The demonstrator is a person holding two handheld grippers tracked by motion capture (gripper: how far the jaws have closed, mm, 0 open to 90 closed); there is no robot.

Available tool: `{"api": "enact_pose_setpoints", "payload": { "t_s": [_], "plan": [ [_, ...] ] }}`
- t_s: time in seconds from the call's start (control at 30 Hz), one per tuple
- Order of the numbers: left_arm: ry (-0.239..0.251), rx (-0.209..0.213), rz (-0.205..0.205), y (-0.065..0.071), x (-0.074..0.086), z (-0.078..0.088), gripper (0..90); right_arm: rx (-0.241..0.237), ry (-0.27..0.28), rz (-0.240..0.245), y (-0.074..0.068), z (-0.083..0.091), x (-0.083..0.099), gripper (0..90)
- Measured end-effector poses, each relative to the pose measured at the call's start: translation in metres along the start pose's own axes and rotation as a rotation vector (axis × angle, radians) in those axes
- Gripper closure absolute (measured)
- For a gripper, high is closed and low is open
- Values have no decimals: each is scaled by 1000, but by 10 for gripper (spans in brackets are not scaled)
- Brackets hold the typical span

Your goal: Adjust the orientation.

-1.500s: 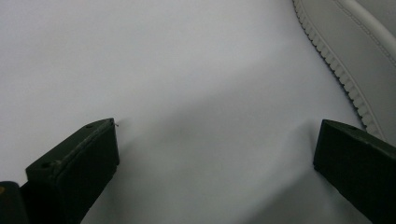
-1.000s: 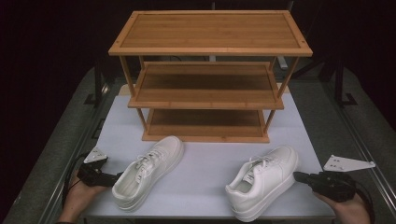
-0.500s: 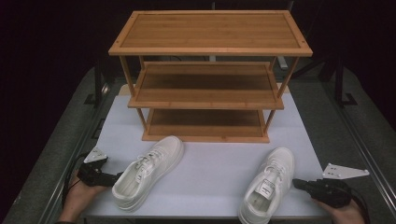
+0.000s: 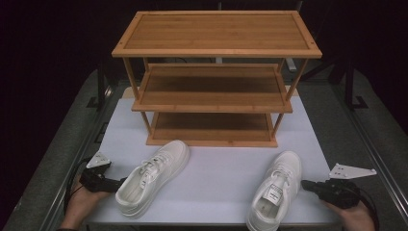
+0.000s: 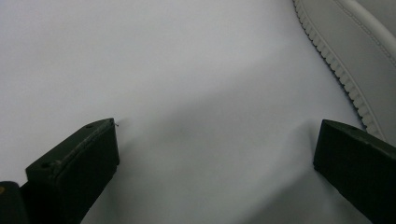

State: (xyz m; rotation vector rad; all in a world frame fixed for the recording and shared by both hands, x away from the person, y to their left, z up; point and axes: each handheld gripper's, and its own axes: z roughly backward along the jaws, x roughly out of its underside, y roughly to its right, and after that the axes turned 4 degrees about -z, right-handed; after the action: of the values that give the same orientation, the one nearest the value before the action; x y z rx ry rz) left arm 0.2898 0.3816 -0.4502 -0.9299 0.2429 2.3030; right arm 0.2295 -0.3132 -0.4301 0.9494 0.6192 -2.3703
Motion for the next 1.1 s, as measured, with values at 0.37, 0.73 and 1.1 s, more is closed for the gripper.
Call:
{"api": "enact_pose_setpoints", "payload": {
  "t_s": [0.37,0.73,1.1],
  "plan": [
    [2,0,3,0,0,0,0,-4,-33,18,1,-23,-25,897],
    [3,0,4,0,0,0,0,-21,-46,70,-7,-54,-63,899],
    [2,0,4,0,0,0,0,-56,-68,112,-19,-86,-88,900]
  ]
}}
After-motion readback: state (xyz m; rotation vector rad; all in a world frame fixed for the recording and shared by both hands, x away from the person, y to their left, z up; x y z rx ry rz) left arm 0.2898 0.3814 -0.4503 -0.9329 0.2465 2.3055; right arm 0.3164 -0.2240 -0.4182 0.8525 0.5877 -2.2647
